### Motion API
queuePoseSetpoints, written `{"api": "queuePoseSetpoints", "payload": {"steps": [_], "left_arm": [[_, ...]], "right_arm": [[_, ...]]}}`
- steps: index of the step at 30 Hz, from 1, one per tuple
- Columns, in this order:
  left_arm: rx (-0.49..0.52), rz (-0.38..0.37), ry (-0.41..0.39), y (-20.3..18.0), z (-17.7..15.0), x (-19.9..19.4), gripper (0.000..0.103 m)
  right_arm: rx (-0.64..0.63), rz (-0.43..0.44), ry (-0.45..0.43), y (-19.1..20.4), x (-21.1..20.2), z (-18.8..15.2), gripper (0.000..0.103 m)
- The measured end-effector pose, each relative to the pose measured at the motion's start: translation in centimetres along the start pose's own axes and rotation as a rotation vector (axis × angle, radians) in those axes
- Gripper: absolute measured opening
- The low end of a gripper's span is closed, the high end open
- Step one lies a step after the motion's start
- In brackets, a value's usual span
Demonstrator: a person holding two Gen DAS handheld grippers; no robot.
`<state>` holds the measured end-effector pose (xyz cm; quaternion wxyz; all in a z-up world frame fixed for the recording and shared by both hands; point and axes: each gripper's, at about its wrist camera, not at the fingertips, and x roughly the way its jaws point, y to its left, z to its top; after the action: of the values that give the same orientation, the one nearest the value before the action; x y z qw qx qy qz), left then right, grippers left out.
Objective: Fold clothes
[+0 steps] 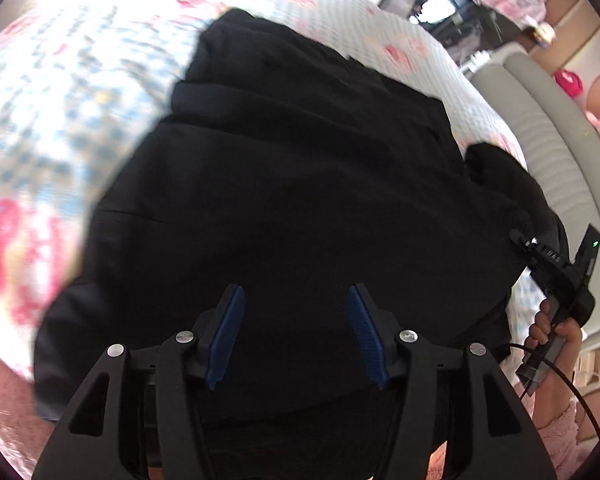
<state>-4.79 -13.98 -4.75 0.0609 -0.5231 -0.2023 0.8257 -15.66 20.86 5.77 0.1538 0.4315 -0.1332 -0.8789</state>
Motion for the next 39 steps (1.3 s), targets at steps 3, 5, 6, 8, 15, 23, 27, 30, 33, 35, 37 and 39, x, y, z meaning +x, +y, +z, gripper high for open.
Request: {"api": "queuePoseSetpoints", "payload": {"steps": [3,5,6,8,15,23,27,30,33,35,37,39], "left_arm": [[0.034,-0.037,0.022,-2.0,-0.4,1.6,0.056],[0.031,-0.065,0.022,-2.9,-0.3,2.1,0.056],[0.025,-0.081,0.016,-2.8,0.1,2.5,0.056],[0.006,-0.107,-0.003,-3.2,-0.5,2.0,0.056],[-0.178,-0.368,-0.057,-0.4,-0.6,-1.1,0.068],[-0.130,-0.434,-0.041,-4.0,2.2,2.2,0.075],[-0.104,-0.407,0.018,-6.7,3.5,4.9,0.076],[-0.067,-0.431,0.061,-9.8,3.8,6.7,0.076],[-0.014,-0.403,0.030,-12.3,3.4,7.1,0.076],[-0.033,-0.392,0.025,-11.9,2.5,6.9,0.074],[-0.062,-0.395,0.011,-10.8,1.7,6.0,0.067],[-0.100,-0.420,-0.020,-10.5,2.6,6.2,0.067]], "right_arm": [[-0.004,0.015,-0.027,-0.6,-2.2,0.3,0.014],[-0.105,0.000,-0.060,1.1,-3.5,0.2,0.014],[-0.175,0.006,-0.064,2.6,-4.1,-0.2,0.015],[-0.292,0.055,-0.055,5.6,-4.8,-1.3,0.020],[-0.462,0.406,0.173,13.8,-3.1,-8.4,0.035],[-0.400,0.352,0.211,9.4,-5.2,-10.4,0.047],[-0.269,0.256,0.201,5.5,-4.6,-9.0,0.048],[-0.224,0.183,0.184,4.2,-4.1,-7.8,0.048],[-0.151,0.097,0.093,3.0,-3.9,-5.7,0.051],[-0.081,0.075,0.045,2.0,-3.0,-3.6,0.051],[-0.031,0.084,0.067,1.5,-1.5,-1.8,0.051],[-0.025,0.097,0.104,1.4,-0.7,-1.2,0.051]]}}
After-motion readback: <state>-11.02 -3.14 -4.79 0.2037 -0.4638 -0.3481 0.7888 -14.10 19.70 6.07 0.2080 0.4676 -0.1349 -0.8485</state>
